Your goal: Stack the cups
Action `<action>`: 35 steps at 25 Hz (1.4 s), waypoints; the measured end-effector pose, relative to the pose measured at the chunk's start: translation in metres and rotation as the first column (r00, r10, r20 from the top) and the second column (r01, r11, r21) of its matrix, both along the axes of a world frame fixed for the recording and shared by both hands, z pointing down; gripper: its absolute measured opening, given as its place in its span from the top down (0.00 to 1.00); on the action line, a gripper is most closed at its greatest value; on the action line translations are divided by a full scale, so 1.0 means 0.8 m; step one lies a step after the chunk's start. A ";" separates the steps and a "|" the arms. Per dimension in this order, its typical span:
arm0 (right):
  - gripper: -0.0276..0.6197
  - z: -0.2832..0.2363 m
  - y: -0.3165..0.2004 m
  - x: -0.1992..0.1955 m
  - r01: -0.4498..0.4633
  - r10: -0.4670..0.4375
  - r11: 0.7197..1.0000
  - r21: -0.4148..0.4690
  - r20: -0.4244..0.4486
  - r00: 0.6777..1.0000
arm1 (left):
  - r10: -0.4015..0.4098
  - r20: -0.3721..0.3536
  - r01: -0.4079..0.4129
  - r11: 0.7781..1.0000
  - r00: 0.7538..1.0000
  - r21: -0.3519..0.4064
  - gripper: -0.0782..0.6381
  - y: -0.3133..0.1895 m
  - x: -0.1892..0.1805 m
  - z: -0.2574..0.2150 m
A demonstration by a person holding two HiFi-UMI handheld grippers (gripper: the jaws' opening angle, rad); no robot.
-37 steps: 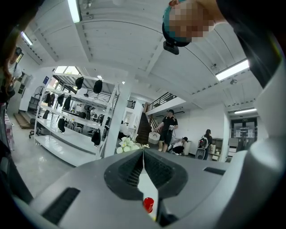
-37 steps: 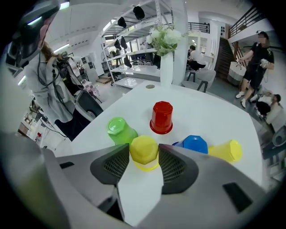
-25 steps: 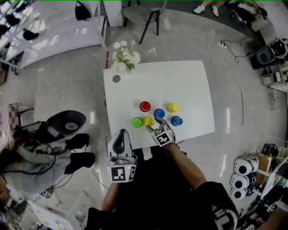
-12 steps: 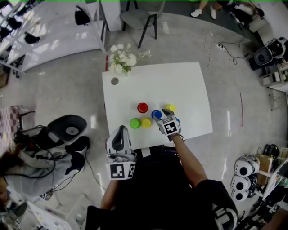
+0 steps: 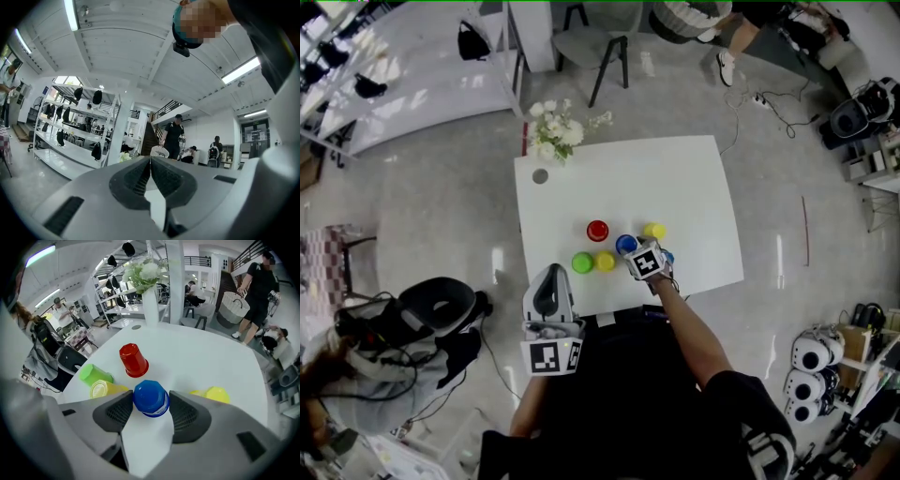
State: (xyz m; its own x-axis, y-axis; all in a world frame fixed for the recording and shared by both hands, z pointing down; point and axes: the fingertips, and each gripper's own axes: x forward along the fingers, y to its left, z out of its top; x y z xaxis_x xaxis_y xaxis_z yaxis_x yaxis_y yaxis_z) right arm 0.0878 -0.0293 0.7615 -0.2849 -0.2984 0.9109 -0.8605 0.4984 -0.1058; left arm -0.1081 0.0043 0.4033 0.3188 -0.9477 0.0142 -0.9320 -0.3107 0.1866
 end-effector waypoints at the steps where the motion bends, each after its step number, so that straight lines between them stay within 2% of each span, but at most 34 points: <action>1: 0.56 0.000 0.000 0.002 -0.004 0.004 1.000 0.000 -0.008 1.000 | 0.001 0.001 -0.001 1.000 1.000 -0.001 0.86 -0.001 0.001 -0.001; 2: 0.60 -0.001 0.000 0.003 -0.008 0.008 1.000 0.004 -0.015 1.000 | 0.002 0.001 -0.002 1.000 1.000 -0.003 0.86 -0.002 0.002 -0.001; 10: 0.60 -0.022 0.001 0.009 -0.030 0.030 0.999 0.041 0.003 1.000 | 0.023 -0.007 -0.023 1.000 1.000 -0.015 0.86 -0.008 0.009 -0.001; 15: 0.60 -0.037 0.022 0.012 -0.032 0.031 0.998 0.046 0.013 0.999 | 0.049 0.005 -0.049 0.999 0.999 -0.009 0.86 -0.001 0.017 0.000; 25: 0.60 -0.028 0.048 0.005 -0.045 0.045 0.999 0.022 0.019 0.999 | 0.107 -0.001 -0.107 0.994 0.994 -0.013 0.86 -0.007 0.027 0.008; 35: 0.60 -0.006 0.067 0.003 -0.040 0.040 0.999 -0.014 0.000 0.999 | 0.117 0.001 -0.117 0.993 0.993 -0.025 0.86 -0.002 0.024 0.010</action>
